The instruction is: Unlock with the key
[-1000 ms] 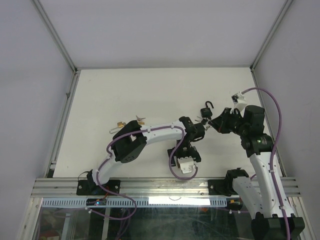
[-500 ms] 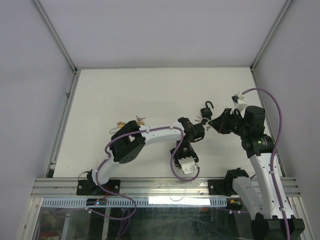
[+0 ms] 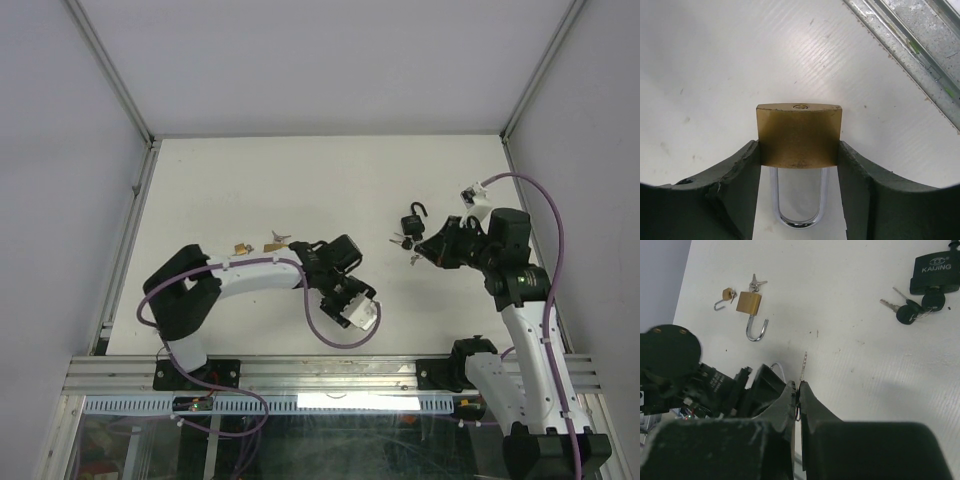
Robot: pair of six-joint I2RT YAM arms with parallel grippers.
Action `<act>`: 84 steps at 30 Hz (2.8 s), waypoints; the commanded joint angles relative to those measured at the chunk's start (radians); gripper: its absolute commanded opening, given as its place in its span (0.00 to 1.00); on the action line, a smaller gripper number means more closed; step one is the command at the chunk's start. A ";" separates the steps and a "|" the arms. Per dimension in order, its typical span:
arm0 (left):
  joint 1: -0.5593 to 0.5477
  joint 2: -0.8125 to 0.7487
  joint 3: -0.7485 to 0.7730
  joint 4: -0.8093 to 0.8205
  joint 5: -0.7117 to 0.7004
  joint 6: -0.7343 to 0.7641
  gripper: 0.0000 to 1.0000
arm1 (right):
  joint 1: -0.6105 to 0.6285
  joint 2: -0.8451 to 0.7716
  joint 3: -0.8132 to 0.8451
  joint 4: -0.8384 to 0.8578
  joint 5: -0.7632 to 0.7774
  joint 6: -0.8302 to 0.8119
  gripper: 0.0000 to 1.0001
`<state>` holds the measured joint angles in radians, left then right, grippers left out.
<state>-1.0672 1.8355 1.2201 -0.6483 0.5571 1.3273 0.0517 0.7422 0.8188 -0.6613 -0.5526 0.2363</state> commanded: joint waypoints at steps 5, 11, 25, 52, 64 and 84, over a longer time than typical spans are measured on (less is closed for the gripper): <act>0.065 -0.371 -0.376 0.720 -0.056 -0.463 0.00 | 0.008 -0.007 -0.049 -0.059 -0.069 0.045 0.00; 0.065 -0.449 -0.550 1.007 -0.235 -0.517 0.00 | 0.309 0.029 -0.125 0.071 -0.018 0.154 0.00; 0.056 -0.586 -0.587 1.076 -0.364 -0.362 0.00 | 0.453 0.135 -0.083 0.214 -0.033 0.078 0.00; 0.051 -0.570 -0.512 1.113 -0.394 -0.244 0.00 | 0.452 0.101 -0.084 0.385 0.024 0.066 0.00; 0.049 -0.562 -0.500 1.120 -0.411 -0.253 0.00 | 0.452 0.091 -0.099 0.388 -0.022 0.061 0.00; 0.049 -0.556 -0.496 1.155 -0.414 -0.263 0.00 | 0.453 0.091 -0.098 0.351 0.016 0.054 0.00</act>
<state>-1.0031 1.2949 0.6544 0.3454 0.1314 1.0637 0.5011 0.8482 0.7120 -0.3500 -0.5354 0.3046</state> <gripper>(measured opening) 0.556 0.018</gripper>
